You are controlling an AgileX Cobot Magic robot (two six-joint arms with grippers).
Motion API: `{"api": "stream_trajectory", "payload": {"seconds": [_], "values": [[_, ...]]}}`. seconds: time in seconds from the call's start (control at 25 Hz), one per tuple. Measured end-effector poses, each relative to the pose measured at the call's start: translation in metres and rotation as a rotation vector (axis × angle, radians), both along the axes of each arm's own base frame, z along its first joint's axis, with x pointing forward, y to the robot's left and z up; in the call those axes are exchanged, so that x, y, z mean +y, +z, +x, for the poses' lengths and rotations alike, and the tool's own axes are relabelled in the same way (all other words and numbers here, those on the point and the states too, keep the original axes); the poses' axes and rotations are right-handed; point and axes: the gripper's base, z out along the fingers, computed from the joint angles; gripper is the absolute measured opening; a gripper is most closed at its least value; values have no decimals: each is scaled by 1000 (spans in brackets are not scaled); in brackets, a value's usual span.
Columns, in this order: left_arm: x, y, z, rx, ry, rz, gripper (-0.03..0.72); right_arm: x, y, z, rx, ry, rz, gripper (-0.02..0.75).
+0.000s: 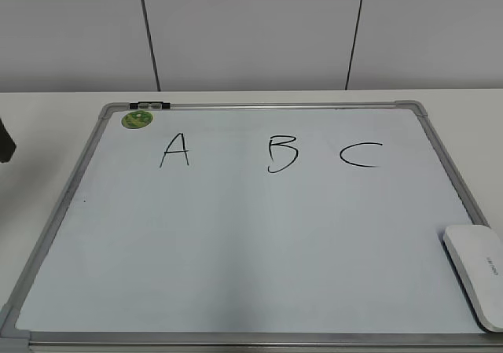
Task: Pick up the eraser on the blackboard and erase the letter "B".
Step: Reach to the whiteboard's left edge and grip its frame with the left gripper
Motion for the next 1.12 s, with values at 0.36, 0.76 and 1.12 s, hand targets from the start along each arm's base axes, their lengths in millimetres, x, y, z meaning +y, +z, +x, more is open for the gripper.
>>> {"api": "stream_trajectory", "payload": {"seconds": [0.36,0.76,1.12], "values": [[-3,-44,54,97,1,-27,450,0,0,0,0,0,0,521],[-4,-93,90,193,5,-30,361,0,0,0,0,0,0,521],[-3,-117,103,194,15,-27,309,0,0,0,0,0,0,521]]}}
